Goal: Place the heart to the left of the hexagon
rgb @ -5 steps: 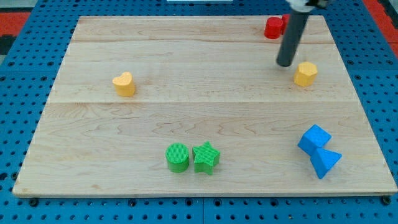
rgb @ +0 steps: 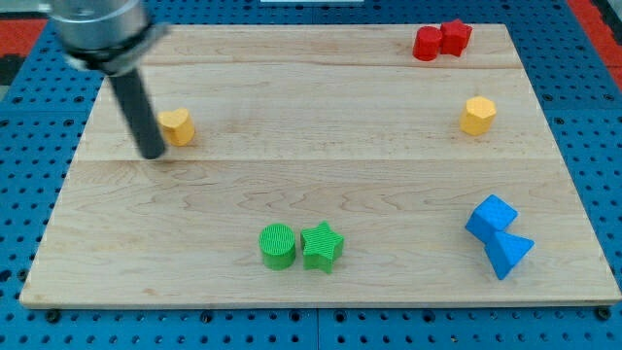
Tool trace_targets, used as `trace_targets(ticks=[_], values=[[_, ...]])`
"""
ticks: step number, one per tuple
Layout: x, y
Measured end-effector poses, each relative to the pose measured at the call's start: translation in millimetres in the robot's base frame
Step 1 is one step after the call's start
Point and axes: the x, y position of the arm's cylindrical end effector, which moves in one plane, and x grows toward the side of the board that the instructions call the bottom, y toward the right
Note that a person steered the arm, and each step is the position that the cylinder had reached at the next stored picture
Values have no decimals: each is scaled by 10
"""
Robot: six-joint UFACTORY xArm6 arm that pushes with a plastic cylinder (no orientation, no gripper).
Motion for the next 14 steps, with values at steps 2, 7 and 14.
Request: trace_targets(ticks=[2, 7, 14], values=[[-388, 194], [114, 1605], [-565, 3150]])
